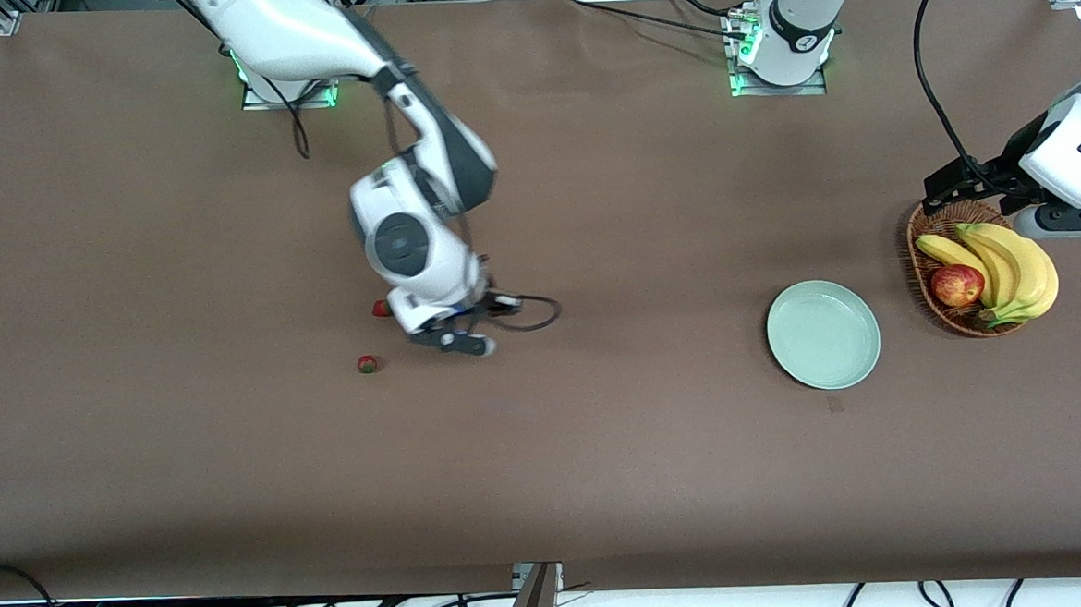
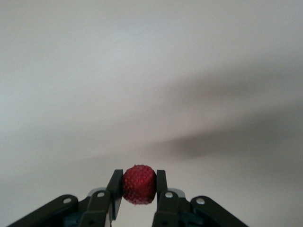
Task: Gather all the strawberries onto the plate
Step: 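Carry the strawberry toward the plate and set it down midway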
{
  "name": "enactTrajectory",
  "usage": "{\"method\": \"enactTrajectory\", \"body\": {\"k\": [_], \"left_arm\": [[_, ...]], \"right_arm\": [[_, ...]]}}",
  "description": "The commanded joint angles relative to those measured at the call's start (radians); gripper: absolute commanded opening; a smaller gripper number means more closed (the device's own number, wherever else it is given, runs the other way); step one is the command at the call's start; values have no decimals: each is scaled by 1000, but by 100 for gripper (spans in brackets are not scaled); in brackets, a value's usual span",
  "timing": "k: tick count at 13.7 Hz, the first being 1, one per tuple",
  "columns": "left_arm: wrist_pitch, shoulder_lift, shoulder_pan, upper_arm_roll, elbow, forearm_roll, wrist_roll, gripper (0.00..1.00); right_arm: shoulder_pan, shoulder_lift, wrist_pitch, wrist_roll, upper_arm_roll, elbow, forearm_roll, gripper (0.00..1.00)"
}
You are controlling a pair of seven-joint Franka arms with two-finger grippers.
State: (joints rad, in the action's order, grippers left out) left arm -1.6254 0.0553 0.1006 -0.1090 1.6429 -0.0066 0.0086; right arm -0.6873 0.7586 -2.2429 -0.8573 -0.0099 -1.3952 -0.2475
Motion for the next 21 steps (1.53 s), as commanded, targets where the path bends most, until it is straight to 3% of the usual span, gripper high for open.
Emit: {"method": "enactTrajectory", "body": {"k": [1,6,7,8,11,16,21], "left_arm": [[18,-9,1,-6,-9,19,-7,100],[18,-9,1,-6,-9,19,-7,100],[18,-9,1,-6,-9,19,-7,100],[18,-9,1,-6,-9,19,-7,100],[18,-9,1,-6,-9,19,-9,100],[18,-2,-4,-8,-9,19,-15,100],[60,70,-19,-37,-6,10,-19,100]], "right_arm": [[-76,142,-125,-162,13,156,-27,3],[-170,237,-355,-305,33,157,-26,9],[-179,243,-365,-316,33,157,-26,19],[-181,245,-366,-316,33,157,-26,37],[-169,214,-305,-299,24,157,-18,99],[-138,130,-83,-202,-53,160,-6,99],[-37,50,159,169,-142,150,1,99]]}}
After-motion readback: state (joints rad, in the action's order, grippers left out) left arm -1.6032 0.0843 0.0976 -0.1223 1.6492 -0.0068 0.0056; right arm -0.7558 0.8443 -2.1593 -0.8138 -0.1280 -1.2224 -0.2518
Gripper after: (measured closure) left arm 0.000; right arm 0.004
